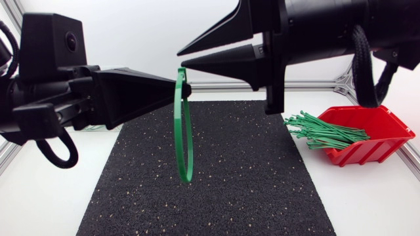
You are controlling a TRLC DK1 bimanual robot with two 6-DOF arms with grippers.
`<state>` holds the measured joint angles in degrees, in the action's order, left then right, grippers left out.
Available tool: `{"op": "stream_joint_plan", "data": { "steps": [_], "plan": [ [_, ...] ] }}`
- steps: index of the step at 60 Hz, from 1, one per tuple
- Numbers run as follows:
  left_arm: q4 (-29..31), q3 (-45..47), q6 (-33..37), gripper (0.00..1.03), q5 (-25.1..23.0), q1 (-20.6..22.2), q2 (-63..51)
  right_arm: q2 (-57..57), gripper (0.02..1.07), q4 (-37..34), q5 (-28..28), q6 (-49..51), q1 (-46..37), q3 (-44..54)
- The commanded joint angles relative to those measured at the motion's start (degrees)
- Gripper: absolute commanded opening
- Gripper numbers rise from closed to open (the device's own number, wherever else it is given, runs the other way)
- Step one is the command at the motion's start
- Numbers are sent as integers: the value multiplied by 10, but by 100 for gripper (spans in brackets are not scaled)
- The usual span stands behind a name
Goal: Take a green cable tie from the red box, thread the tail through the head to close it, then place it in the transparent bin on the left.
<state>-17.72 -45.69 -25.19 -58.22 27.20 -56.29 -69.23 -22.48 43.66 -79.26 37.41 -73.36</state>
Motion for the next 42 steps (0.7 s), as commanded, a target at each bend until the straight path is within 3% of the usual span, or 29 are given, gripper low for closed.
{"op": "stream_joint_plan", "data": {
  "steps": [1,42],
  "plan": [
    [-8,6,13,4,-5,3,3,5,22,3,-3,7,-3,15],
    [-5,3,23,4,-4,3,6,12,22,-7,-3,11,-4,25]
  ]
}}
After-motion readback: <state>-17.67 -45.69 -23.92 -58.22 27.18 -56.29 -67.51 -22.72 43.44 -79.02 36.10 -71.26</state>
